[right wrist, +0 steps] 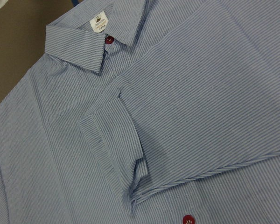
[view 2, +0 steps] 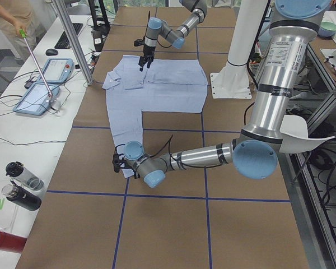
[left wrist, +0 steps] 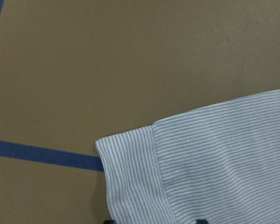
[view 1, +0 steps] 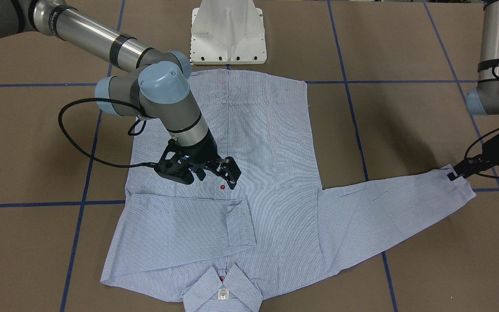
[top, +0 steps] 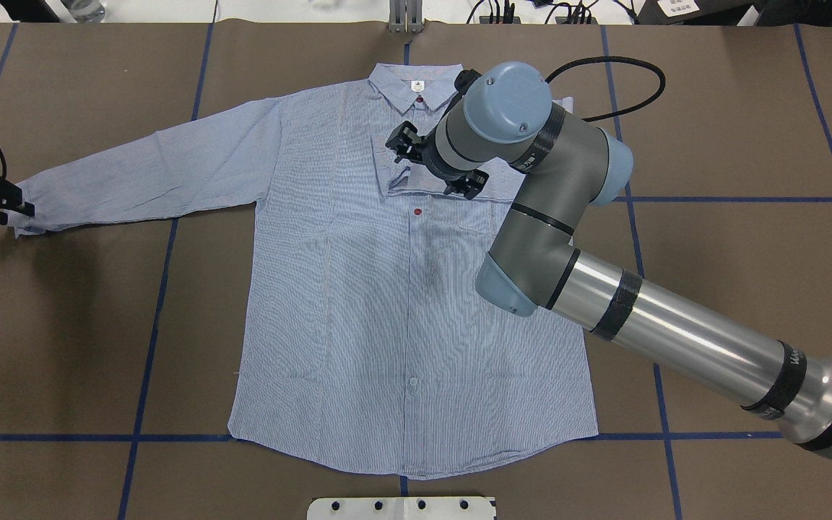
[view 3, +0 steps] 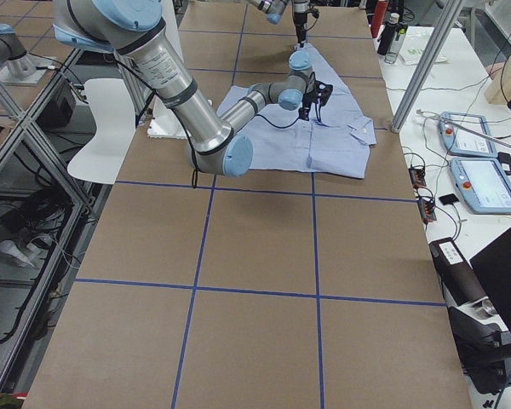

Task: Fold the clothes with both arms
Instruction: 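Release the cuff near the collar while the left gripper grasps the other cuff, then fold the held sleeve with the left gripper across toward the collar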

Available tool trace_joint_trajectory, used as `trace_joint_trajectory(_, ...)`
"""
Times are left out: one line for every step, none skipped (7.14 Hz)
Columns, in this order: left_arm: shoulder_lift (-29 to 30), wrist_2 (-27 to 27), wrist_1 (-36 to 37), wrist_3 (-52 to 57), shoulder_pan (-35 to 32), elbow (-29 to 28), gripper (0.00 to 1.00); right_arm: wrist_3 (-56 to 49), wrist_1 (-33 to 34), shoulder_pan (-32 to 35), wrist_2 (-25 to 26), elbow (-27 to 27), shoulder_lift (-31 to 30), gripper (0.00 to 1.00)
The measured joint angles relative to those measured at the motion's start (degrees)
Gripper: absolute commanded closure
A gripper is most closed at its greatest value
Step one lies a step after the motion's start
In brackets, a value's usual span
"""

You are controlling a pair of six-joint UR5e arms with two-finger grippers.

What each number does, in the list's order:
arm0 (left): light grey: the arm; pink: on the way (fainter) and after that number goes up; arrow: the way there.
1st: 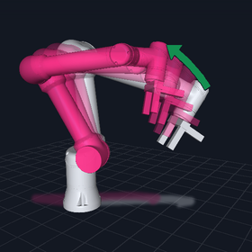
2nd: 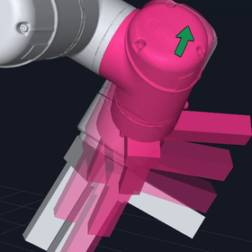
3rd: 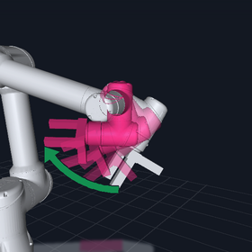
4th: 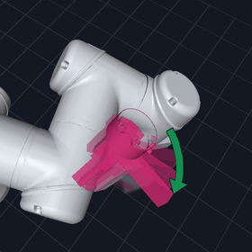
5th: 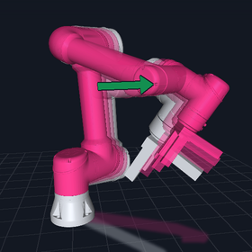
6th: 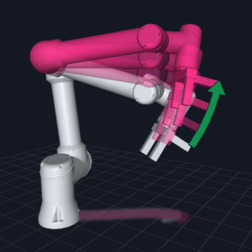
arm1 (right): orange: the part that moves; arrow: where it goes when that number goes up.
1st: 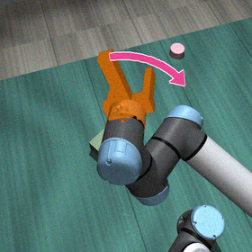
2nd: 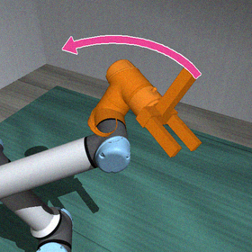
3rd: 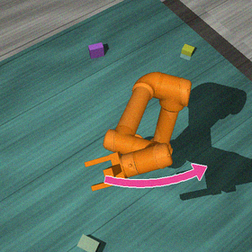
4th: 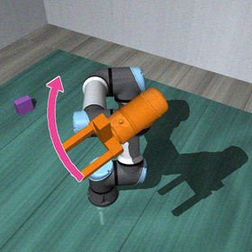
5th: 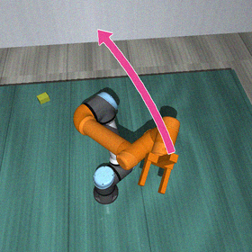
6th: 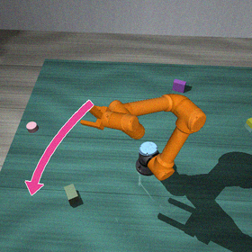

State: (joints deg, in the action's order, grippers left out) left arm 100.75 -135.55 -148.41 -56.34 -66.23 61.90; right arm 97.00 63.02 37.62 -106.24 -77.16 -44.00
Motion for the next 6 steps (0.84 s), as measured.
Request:
trace_joint_trajectory(0.0, 0.0, 0.0, -0.3, 0.2, -0.1, 1.00, 0.0, 0.0, 0.0, 0.1, 0.0, 0.0, 0.01)
trace_joint_trajectory(0.1, 0.0, 0.0, -1.0, 0.3, 0.0, 1.00, 0.1, 0.0, 0.0, 0.2, -0.1, 0.1, 0.01)
trace_joint_trajectory(0.1, 0.0, 0.0, -1.6, 0.3, 0.4, 1.00, 0.2, 0.0, 0.0, 0.2, -0.1, 0.1, 0.01)
trace_joint_trajectory(0.2, -0.2, 0.2, -1.9, 0.3, 1.3, 1.00, 0.3, 0.0, 0.0, 0.2, -0.4, 0.1, 0.01)
trace_joint_trajectory(0.7, -0.6, 0.6, -2.6, 0.3, 3.3, 1.00, 0.3, 0.1, 0.1, 0.1, -1.3, -0.4, 0.01)
trace_joint_trajectory(1.9, -0.8, 0.8, -4.3, 0.3, 5.6, 1.00, 0.3, 0.1, 0.3, 0.0, -3.1, -1.8, 0.01)
